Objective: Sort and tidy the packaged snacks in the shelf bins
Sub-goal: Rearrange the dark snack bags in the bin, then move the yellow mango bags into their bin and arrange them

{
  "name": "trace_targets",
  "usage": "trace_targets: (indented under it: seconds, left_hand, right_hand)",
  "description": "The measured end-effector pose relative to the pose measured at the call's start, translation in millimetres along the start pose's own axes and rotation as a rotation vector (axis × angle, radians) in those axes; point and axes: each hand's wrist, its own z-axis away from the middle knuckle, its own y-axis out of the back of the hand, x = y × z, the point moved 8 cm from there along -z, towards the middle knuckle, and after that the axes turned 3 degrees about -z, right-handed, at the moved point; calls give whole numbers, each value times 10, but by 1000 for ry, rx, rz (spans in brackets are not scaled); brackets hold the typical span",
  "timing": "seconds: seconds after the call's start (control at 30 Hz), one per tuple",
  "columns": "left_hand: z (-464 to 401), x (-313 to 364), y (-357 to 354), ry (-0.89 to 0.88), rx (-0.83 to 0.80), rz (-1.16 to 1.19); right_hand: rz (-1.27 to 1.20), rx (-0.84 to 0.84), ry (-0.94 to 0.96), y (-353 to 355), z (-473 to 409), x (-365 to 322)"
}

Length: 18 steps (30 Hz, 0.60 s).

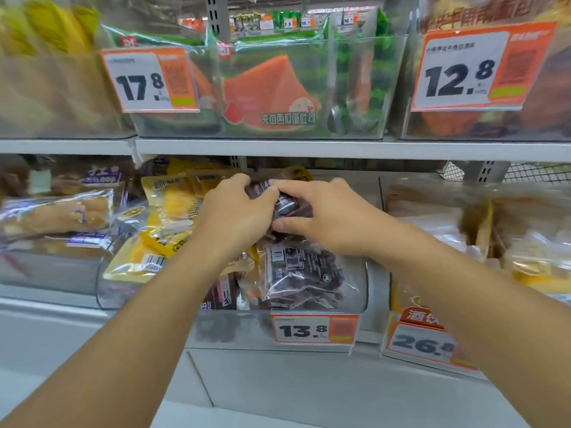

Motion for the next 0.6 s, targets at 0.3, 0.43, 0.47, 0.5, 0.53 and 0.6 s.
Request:
trace_targets:
  seconds: [0.3, 0.43, 0.47, 0.5, 0.53, 0.6]
  left_hand:
    - [-46, -124, 193, -253, 73, -451]
    - [2, -104, 108, -273, 28, -379]
    - [12, -92, 87, -278, 28, -385]
    - [31, -69, 77, -282, 33, -390]
    - [46, -49, 70, -283, 37, -380]
    - [78, 4, 55, -284, 47, -372]
  right_hand:
    - [228, -83, 59, -245, -233, -316]
    - [180, -160, 88, -209, -46, -202]
    - [182, -152, 98, -181, 11, -190]
    - [195, -144, 106, -154, 59, -180]
    - [211, -146, 107, -132, 106, -169]
    - [215, -166, 71, -76, 193, -121]
